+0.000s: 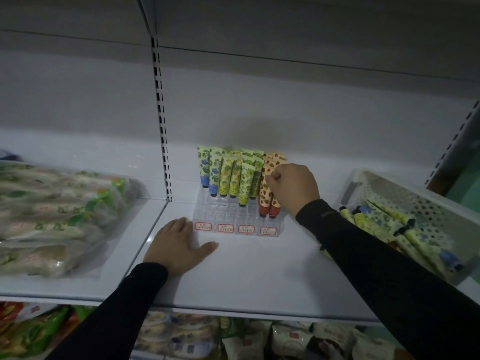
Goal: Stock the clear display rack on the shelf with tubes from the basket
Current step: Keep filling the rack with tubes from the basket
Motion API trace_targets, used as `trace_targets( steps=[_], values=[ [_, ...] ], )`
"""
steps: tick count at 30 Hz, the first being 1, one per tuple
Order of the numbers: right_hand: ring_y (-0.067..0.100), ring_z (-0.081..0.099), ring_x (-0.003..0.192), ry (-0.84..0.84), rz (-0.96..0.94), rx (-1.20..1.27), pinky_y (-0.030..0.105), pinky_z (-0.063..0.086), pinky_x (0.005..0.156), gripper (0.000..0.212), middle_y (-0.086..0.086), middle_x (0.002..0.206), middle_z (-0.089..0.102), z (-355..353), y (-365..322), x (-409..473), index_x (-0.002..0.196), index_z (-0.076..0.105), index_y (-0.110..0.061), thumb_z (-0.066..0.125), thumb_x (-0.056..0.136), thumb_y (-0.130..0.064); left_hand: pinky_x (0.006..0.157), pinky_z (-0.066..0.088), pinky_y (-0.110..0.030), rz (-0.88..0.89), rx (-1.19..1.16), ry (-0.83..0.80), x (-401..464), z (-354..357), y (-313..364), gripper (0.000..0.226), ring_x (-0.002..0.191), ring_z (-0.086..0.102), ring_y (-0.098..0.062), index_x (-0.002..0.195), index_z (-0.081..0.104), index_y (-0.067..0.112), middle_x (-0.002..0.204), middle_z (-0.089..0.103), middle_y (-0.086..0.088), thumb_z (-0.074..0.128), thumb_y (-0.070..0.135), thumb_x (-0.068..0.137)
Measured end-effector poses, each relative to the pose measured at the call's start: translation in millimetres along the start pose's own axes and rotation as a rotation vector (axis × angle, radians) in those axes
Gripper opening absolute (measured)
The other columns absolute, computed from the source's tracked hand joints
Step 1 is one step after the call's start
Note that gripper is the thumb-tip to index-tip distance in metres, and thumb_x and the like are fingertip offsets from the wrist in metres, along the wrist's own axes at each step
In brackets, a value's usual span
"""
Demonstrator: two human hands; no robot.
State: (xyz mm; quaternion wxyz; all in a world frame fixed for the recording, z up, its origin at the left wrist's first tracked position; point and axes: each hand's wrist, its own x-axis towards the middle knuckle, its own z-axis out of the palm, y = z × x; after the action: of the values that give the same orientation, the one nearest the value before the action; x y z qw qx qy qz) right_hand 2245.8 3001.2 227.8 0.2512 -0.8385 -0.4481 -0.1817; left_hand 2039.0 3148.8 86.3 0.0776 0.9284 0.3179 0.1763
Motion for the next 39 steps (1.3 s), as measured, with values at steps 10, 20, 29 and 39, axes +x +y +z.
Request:
trace_targets(
  steps=[10,20,29,39],
  values=[
    [0.022,0.051,0.063,-0.031,0.038,0.026,0.024,0.036,0.061,0.033,0.005,0.058,0.051,-3.2,-0.7,5.0,0.061,0.058,-0.007,0.056,0.092,-0.021,0.104,0.037,-0.031,-0.016,0.0,0.003,1.4,2.5,-1.5,0.079,0.115,0.047,-0.013,0.125,0.051,0.031,0.112,0.053,0.01,0.031,0.088,0.075],
    [0.026,0.06,0.072,-0.059,0.022,0.069,0.026,0.043,0.065,0.034,0.014,0.071,0.064,-0.6,3.8,12.4,0.069,0.067,0.002,0.062,0.091,-0.023,0.104,0.038,-0.031,-0.015,0.004,0.015,2.7,5.9,-3.8,0.08,0.115,0.048,-0.014,0.118,0.054,0.027,0.111,0.053,0.009,0.03,0.089,0.074],
    [0.021,0.051,0.071,-0.106,0.071,0.031,0.028,0.038,0.065,0.044,-0.002,0.057,0.043,1.7,1.3,16.2,0.053,0.044,-0.015,0.061,0.092,-0.027,0.101,0.039,-0.03,-0.014,0.013,0.018,4.6,10.0,-7.2,0.079,0.111,0.048,-0.012,0.114,0.054,0.03,0.106,0.052,0.012,0.028,0.091,0.072],
    [0.02,0.045,0.056,-0.143,0.092,0.07,0.028,0.033,0.052,0.051,0.003,0.053,0.041,-4.6,2.0,18.4,0.049,0.04,-0.011,0.064,0.09,-0.031,0.1,0.039,-0.03,-0.004,0.017,0.016,3.9,7.1,-5.7,0.076,0.109,0.049,-0.011,0.111,0.055,0.029,0.105,0.053,0.011,0.028,0.09,0.074]
  ],
)
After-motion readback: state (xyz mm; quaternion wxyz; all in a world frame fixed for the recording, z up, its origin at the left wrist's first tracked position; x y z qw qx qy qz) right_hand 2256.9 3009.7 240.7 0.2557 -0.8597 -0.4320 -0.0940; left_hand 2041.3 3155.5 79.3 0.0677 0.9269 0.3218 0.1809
